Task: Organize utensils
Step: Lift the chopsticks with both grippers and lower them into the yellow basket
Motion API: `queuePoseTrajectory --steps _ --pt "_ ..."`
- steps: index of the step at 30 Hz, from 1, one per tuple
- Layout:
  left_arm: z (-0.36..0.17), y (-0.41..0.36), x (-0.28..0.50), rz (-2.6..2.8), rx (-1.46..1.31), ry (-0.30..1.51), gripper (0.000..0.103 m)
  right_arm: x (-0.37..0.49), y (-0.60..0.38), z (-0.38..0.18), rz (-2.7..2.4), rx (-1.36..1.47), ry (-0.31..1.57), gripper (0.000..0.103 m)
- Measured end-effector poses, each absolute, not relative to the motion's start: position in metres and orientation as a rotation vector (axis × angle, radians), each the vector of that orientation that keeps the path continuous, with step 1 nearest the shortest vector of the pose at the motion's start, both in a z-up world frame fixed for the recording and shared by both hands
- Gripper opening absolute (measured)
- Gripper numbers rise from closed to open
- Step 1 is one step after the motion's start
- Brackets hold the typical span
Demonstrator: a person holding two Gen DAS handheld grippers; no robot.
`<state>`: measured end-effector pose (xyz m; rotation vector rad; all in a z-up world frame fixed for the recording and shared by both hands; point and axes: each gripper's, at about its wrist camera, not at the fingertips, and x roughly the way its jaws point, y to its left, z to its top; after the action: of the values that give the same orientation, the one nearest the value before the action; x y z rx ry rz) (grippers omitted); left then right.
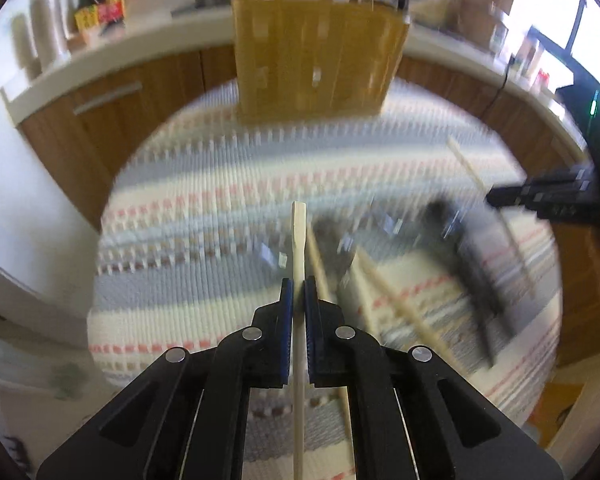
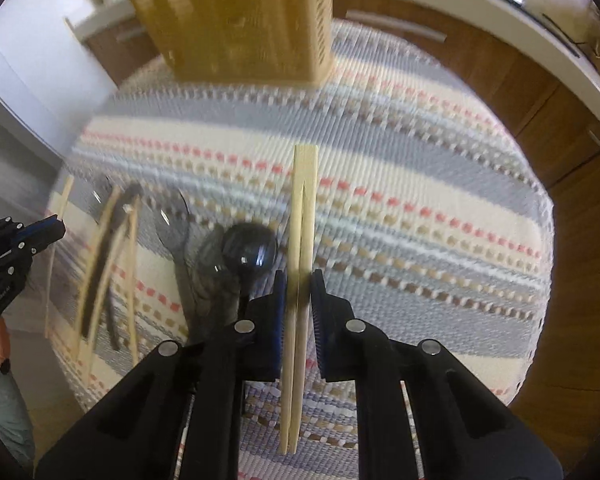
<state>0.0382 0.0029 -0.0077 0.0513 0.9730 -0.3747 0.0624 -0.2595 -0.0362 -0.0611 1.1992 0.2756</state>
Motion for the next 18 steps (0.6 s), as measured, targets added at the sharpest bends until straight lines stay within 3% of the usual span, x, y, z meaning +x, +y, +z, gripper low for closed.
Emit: queuePoseTrajectory --steps 18 --pt "0.152 -0.011 0.093 -0.446 -0.185 0.411 0.004 0.092 -0.278 0.130 0.417 0.059 0.562 0.011"
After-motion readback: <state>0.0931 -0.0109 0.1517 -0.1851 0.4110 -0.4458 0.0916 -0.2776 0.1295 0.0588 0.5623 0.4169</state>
